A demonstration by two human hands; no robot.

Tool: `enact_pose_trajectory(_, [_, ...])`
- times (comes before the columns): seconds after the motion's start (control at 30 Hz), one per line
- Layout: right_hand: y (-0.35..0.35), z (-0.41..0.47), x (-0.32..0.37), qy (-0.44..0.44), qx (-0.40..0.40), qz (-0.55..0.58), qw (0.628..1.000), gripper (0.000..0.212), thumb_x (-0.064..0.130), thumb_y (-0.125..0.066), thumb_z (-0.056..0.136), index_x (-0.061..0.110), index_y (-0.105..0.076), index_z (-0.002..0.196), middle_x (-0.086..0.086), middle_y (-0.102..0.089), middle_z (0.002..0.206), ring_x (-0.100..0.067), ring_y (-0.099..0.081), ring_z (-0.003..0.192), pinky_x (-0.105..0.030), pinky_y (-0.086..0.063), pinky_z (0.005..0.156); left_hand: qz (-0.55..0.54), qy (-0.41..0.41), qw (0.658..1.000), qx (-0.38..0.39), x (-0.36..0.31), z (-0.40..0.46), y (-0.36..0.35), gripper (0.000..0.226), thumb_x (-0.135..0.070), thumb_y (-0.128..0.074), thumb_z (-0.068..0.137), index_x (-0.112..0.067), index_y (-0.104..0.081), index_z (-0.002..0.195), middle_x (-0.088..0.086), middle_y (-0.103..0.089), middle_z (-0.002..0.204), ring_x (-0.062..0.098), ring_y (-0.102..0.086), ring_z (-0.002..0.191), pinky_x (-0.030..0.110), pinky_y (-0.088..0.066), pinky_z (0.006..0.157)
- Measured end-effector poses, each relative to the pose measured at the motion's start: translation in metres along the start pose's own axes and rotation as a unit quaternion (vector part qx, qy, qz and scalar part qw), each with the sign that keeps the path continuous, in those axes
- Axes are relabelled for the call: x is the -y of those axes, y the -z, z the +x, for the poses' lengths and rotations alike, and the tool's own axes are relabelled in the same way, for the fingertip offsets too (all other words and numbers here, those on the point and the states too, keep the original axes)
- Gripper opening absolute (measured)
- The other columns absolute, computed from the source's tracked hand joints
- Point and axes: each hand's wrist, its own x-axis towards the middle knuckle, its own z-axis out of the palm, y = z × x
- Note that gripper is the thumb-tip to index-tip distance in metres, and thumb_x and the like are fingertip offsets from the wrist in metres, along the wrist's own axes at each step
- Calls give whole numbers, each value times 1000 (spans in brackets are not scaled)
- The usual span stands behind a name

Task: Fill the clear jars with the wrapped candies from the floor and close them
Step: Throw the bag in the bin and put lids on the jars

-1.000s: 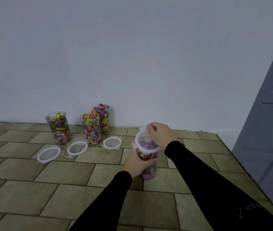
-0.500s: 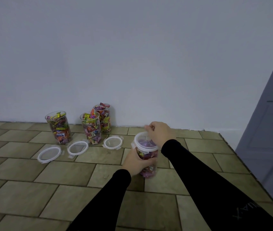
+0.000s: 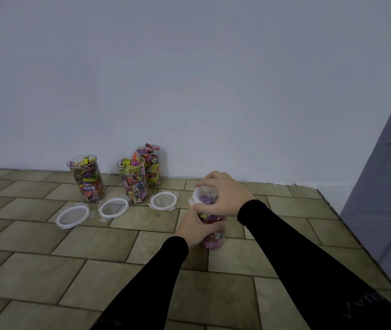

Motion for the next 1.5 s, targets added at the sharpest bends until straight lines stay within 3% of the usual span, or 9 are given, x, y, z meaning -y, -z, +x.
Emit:
enact_pose_trajectory(0.2, [3,4,-2,-24,16,-2,1000,59,57,-65,79,31,-56,132,9,-48,125,-11,-40,117,-28,-34,101,-11,26,1000,-8,4,3,1,75,-27,-90,61,-34,-44,120,-15,-64,110,-6,-62,99,19,-51,86])
enact_pose_trajectory(0.33, [-2,3,-1,-31,50,-16,998,61,59,-58,84,31,-51,138,5,-45,133,-16,-37,124,-31,-31,106,1,24,1000,-11,5,4,0,61,-25,-90,63,-36,-51,108,-15,-66,105,-5,-63,96,16,-50,82])
enact_pose_trajectory(0.6, [-25,3,0,-49,-48,-35,997,55,56,-61,80,37,-56,131,9,-49,125,-15,-41,117,-30,-31,102,31,24,999,4,9,8,3,69,-27,-87,63,-22,-54,123,-15,-65,110,-5,-60,102,11,-48,78])
enact_pose_trajectory(0.83, [-24,4,-5,-27,-43,-36,998,85,81,-34,59,38,-56,129,10,-49,124,-13,-42,115,-34,-35,99,7,46,999,6,8,6,2,85,-43,-86,53,-22,-50,126,-11,-64,114,4,-60,108,23,-49,91])
enact_pose_trajectory(0.97, [-28,-10,-13,-66,-138,24,988,63,65,-46,78,32,-52,132,6,-44,127,-13,-41,118,-35,-34,101,-8,58,998,7,10,5,2,73,-34,-90,59,-35,-46,118,-14,-65,112,2,-62,105,27,-50,94])
enact_pose_trajectory(1.1, [-33,-16,-19,-221,-223,99,944,39,37,-59,89,16,-60,123,-3,-54,120,-19,-51,113,-36,-43,97,-21,61,998,-6,10,4,-1,93,-44,-91,52,-22,-44,129,-9,-66,117,1,-63,105,27,-52,93])
enact_pose_trajectory(1.2, [-30,-18,-14,-270,-228,144,924,29,40,-62,86,16,-71,99,-1,-69,99,-19,-63,95,-37,-51,87,-18,64,998,-19,9,3,-4,78,-26,-90,65,-19,-43,127,-15,-64,109,-13,-60,90,7,-48,74])
enact_pose_trajectory(1.33, [-28,-17,-6,-309,-224,195,904,24,40,-62,84,19,-73,88,5,-69,82,-18,-66,85,-35,-54,81,-23,63,998,-21,8,3,-7,75,-19,-87,68,-22,-40,126,-15,-63,106,-15,-58,84,3,-45,65])
enact_pose_trajectory(1.5, [-18,-8,-1,-319,-154,51,934,30,37,-50,88,17,-69,99,-5,-68,103,-27,-60,102,-37,-50,89,-34,70,997,-21,5,3,-6,76,-19,-88,67,-21,-41,127,-9,-65,110,-4,-60,92,8,-48,69])
